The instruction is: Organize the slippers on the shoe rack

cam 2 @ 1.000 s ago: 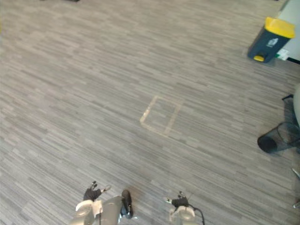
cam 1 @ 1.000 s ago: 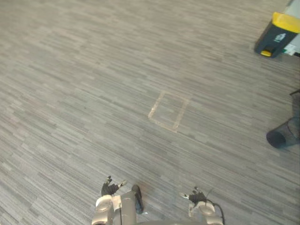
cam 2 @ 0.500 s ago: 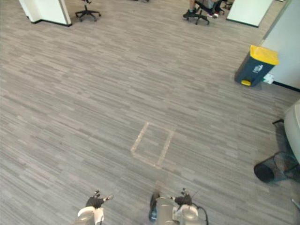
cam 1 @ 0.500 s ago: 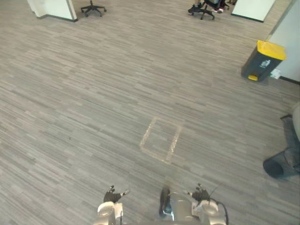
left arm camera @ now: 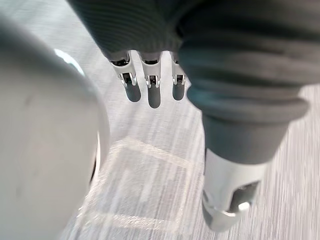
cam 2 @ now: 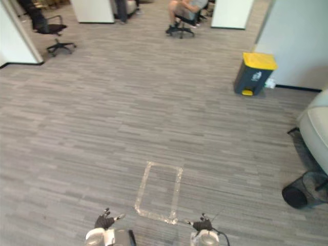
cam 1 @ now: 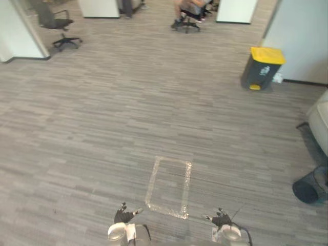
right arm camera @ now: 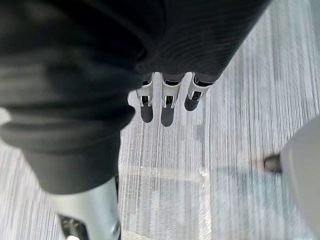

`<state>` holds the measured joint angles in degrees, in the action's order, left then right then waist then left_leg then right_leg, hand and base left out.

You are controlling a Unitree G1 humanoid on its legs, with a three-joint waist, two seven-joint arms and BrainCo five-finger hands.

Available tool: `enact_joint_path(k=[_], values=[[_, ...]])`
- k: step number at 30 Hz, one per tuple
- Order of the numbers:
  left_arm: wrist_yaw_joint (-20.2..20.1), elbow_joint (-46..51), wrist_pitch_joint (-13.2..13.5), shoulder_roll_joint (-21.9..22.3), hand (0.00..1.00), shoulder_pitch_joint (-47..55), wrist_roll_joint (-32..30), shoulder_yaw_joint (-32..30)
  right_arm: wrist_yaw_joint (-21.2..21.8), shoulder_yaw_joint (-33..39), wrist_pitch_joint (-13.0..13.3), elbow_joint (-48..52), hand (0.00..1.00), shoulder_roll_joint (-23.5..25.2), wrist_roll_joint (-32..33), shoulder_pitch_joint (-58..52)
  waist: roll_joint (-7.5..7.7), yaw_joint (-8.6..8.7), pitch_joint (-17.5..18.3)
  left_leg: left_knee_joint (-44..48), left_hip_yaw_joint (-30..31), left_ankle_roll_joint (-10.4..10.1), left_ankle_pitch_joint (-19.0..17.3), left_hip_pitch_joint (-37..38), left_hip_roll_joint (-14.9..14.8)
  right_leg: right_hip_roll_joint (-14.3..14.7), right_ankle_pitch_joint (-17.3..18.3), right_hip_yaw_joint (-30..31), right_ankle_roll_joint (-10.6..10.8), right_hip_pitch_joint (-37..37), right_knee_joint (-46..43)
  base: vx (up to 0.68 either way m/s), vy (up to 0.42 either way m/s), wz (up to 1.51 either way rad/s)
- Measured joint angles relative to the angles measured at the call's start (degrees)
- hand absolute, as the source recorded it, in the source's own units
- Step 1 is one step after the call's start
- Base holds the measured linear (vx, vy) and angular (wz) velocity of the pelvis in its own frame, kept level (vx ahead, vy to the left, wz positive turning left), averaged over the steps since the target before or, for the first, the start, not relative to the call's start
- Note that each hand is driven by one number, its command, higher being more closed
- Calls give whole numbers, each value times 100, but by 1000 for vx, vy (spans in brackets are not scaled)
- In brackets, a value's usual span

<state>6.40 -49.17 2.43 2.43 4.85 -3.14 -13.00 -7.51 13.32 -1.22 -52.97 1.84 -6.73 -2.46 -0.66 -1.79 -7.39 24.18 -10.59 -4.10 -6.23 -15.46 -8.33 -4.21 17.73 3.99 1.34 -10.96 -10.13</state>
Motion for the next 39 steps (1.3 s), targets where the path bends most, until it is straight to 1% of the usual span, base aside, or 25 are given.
enact_joint_path(k=[1,2,4,5,6,7,8,9,10,13,14,16,17,18,19,22,24,27,29,31,34,35,36,37,39], values=[[13,-144,15,-107,0,-98,-2,4,0,-16,-3,-25,0,33,-2,-8,110,39,119,-198,-184,57,-42,181,197,-186,-149,-1,34,2,119,503,341,-29],[32,-242,24,-131,0,-182,-2,3,12,-38,-4,-41,0,58,-5,13,109,62,110,-48,-178,135,-78,138,168,-166,-429,-20,11,11,215,558,366,-33],[53,-347,56,-308,0,-223,-5,-52,8,50,10,-225,0,174,-10,213,172,-86,64,1317,35,171,-112,-467,107,-265,-934,215,68,-61,197,415,323,-56],[60,-395,44,-279,0,-200,-6,-25,8,106,10,-220,0,171,-14,127,140,-36,240,239,295,281,-244,-190,291,-332,-924,287,177,-53,89,351,313,-50],[73,-434,44,-291,0,-184,-10,13,10,135,16,-222,0,144,-16,112,131,-46,270,206,275,291,-465,-86,306,-326,-861,313,260,-9,-39,280,261,-40],[75,-514,25,-376,0,-191,-11,111,18,176,7,-224,0,175,-18,127,243,-44,264,227,109,338,-506,-5,429,-478,-772,361,348,166,-498,345,263,-71],[70,-594,-48,-396,0,-216,-13,171,33,166,10,-218,0,181,-24,151,222,-47,157,101,-217,482,-705,390,466,-568,-963,431,667,880,-2005,279,191,-70],[72,-609,-57,-395,0,-223,-9,168,33,167,5,-218,0,180,-25,152,221,-47,136,63,-276,500,-727,479,478,-587,-1042,420,748,1003,-2284,341,210,-90],[73,-632,-81,-393,0,-221,-10,176,43,175,-2,-168,0,176,-22,148,199,-24,73,-108,-437,549,-802,809,518,-645,-950,314,773,1415,-3184,209,147,-59],[75,-648,-85,-374,0,-255,-4,420,40,162,49,-149,0,175,-21,269,160,160,11,-539,-775,564,-953,1571,533,-676,-509,-665,423,2249,-4247,238,135,-54],[73,-662,-86,-352,0,-289,-4,429,42,106,65,-152,0,182,-22,286,197,158,-8,-677,-921,555,-955,1792,528,-672,-390,-1038,267,2363,-4124,216,56,-56],[67,-672,-86,-286,0,-289,-5,512,35,84,81,-157,0,180,-20,299,211,173,7,-1049,-1301,544,-951,2198,518,-643,-284,-2026,187,2506,-3196,204,38,-71],[61,-682,-81,-270,0,-310,-5,532,33,84,85,-166,0,179,-19,310,207,191,8,-1160,-1417,506,-950,2302,523,-608,-353,-2353,119,2524,-2679,213,11,-67],[42,-752,-68,-291,0,-318,-5,589,32,83,84,-191,0,179,-29,324,228,197,18,-1279,-1530,456,-931,2393,575,-502,-668,-2598,-1,2501,-1848,233,-9,-58],[4,-810,-64,-340,0,-332,-6,627,39,93,70,-210,0,170,-44,318,302,203,27,-1380,-1522,405,-902,2472,708,-437,-1089,-2616,-529,2511,-1336,281,-48,-52],[-41,-888,-73,-141,0,-413,-13,617,24,250,71,-214,0,-27,-182,348,-12,233,-5,-1472,-1357,215,-830,2583,540,-156,-1136,-2538,-600,2366,-1027,299,-79,-40],[-53,-881,-76,-112,0,-428,-28,599,21,391,61,-224,0,-85,-208,325,-99,271,-15,-1253,-1325,183,-813,2609,412,5,-1069,-2527,-598,2169,-879,249,-105,-14],[-60,-680,-91,-79,0,-329,-132,436,17,293,68,-167,0,-112,-204,141,-90,251,-32,1578,-1134,71,-720,1894,-267,280,-829,-2220,-648,1484,-636,247,-80,-40],[-66,-521,-79,-39,0,-244,-132,310,19,111,67,-171,0,-168,-193,144,-173,166,-19,2755,-899,183,-940,1322,-648,508,-650,-1844,-723,1328,-671,228,27,-113],[-66,-448,-73,-32,0,-190,-128,287,17,118,40,-171,0,-167,-159,133,-120,169,-10,2451,-787,180,-1112,1023,-614,508,-639,-1491,-649,1216,-669,218,88,-123],[-60,-373,-43,53,0,-195,-120,224,15,127,9,-172,0,-187,-156,123,-100,158,-13,1095,-2,122,-1193,769,-231,509,-562,-843,-473,1110,-673,211,184,-111],[-49,-378,-23,73,0,-201,-110,156,18,124,10,-185,0,-186,-160,131,-107,117,-3,91,890,-39,-1064,763,117,500,-507,-341,-369,1147,-675,224,289,-132],[-48,-381,-21,75,0,-195,-110,157,18,126,9,-187,0,-190,-162,131,-117,118,9,-61,1028,-70,-1021,781,163,513,-503,-268,-332,1166,-675,286,372,-152],[-48,-412,-12,73,0,-196,-109,161,19,131,9,-204,0,-207,-165,132,-133,114,28,-362,1282,-245,-521,877,255,532,-499,38,-215,1213,-675,201,250,-103],[-41,-587,-15,-33,0,-220,-105,161,24,205,2,-228,0,-161,-181,90,-31,170,152,-549,776,-39,-492,1028,342,421,-680,463,52,1173,-363,249,302,-116]])
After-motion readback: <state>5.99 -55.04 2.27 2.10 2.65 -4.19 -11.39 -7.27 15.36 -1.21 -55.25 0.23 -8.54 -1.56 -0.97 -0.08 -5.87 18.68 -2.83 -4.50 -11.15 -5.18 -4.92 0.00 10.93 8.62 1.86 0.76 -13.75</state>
